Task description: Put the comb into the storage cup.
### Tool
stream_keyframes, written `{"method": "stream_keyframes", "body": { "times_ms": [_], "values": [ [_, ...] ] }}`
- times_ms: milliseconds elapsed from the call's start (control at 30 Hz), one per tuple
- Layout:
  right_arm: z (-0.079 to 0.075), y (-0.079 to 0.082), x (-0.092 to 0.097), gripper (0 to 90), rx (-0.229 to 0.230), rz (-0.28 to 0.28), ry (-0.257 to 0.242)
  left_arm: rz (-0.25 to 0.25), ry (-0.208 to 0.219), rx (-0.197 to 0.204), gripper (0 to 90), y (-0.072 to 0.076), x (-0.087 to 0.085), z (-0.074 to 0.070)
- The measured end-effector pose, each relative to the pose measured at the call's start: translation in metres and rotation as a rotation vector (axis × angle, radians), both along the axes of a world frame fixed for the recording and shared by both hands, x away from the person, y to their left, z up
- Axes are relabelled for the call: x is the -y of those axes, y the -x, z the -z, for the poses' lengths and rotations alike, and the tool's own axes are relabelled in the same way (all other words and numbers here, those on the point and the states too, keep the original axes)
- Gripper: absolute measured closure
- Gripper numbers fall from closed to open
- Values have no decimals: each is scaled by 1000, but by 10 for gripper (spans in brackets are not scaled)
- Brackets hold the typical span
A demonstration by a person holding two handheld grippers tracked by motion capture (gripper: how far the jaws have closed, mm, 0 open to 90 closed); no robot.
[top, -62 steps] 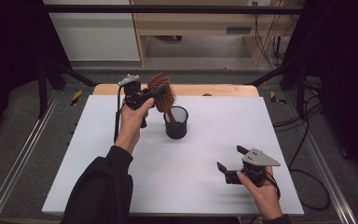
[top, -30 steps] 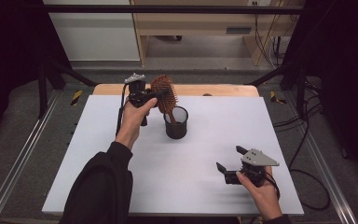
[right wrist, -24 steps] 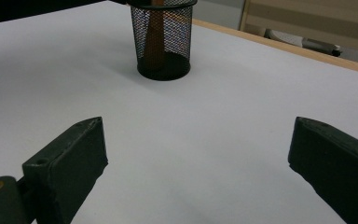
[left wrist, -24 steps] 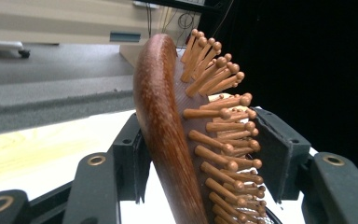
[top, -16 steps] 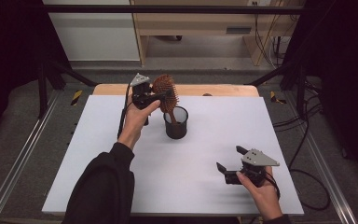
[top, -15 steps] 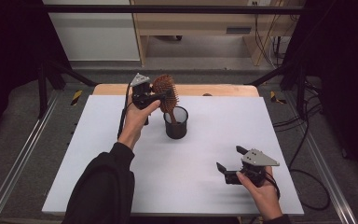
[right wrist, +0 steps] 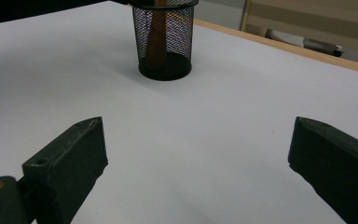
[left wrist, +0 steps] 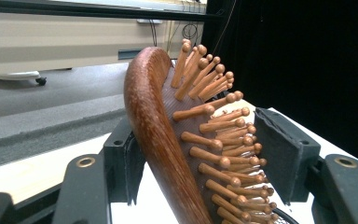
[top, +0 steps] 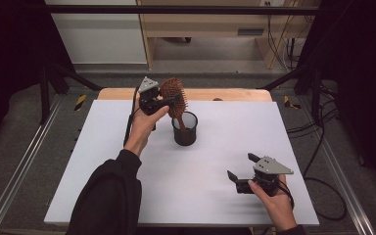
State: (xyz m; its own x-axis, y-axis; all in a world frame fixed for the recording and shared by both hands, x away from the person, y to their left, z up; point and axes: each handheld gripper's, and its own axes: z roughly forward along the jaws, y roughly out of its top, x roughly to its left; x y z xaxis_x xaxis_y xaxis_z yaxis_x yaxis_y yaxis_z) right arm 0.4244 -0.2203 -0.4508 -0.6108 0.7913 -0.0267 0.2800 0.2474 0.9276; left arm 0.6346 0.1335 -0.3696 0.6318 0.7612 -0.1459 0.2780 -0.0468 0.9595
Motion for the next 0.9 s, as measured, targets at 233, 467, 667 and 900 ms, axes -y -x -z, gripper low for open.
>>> {"method": "stream_keyframes", "body": {
  "times_ms": [233, 467, 667, 900],
  "values": [
    [0, 0, 0, 47, -1, 0, 0, -5, -8, 13, 354, 0, 1, 2],
    [0, 0, 0, 47, -2, 0, 1, -1, 9, 12, 365, 0, 2, 4],
    [0, 0, 0, 47, -2, 1, 1, 0, -1, 31, 361, 0, 4, 4],
    [0, 0, 0, 47, -1, 0, 0, -3, -5, 43, 356, 0, 6, 5]
  ]
}}
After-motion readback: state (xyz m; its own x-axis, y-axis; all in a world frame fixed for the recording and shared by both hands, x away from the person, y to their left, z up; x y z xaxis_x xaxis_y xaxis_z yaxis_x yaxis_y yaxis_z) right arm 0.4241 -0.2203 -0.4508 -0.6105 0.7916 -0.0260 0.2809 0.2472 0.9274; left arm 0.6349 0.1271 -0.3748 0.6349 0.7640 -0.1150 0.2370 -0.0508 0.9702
